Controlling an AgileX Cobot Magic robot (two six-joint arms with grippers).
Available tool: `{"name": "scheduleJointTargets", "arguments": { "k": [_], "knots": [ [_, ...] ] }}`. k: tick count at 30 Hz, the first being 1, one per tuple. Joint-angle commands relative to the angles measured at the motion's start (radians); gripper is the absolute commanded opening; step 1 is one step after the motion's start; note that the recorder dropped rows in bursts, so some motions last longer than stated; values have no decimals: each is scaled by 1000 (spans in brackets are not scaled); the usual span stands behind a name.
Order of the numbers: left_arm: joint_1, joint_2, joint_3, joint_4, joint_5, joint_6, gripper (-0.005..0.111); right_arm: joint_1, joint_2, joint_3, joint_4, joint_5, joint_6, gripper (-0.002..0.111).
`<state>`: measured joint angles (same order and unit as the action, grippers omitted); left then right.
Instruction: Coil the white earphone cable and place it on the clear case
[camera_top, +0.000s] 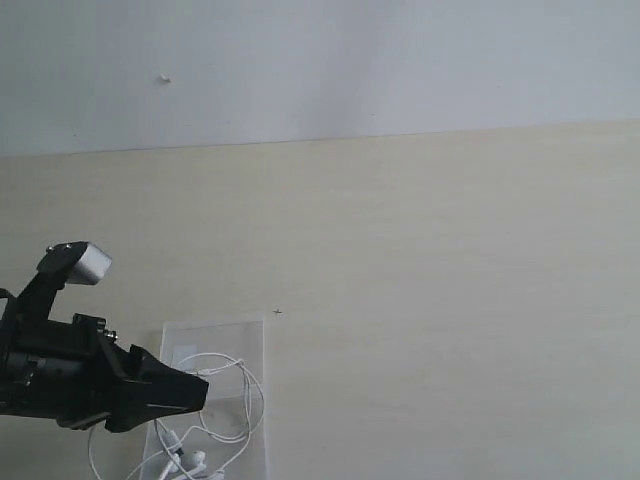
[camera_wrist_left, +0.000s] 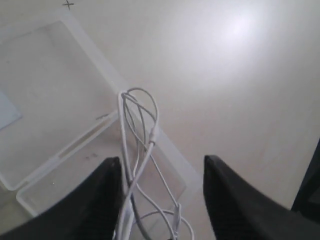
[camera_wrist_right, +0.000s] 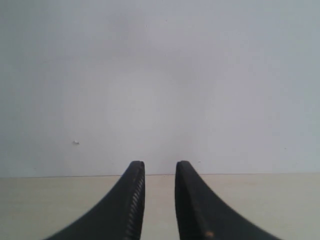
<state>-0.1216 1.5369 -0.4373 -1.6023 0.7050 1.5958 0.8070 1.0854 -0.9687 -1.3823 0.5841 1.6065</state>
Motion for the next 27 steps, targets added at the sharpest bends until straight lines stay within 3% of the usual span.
{"name": "scheduleJointTargets", "arguments": {
  "k": [1,7,13,18,27],
  "knots": [
    [-7,13,-10,9,10,-7,51,-6,-1,-5,-4,0,0,22],
    [-7,13,-49,38,10,-36,53,-6,-1,-5,-4,-34,-14,22],
    [-7,13,-98,156,-7,-136,65,-6,-1,-5,-3,-77,-14,22],
    [-7,13,-121,255,-72,-224,65,-6,-1,-5,-1,-83,-14,22],
    [-7,13,-171,267,-121,-231,65,-6,-1,-5,1,-83,-19,22]
  ]
}}
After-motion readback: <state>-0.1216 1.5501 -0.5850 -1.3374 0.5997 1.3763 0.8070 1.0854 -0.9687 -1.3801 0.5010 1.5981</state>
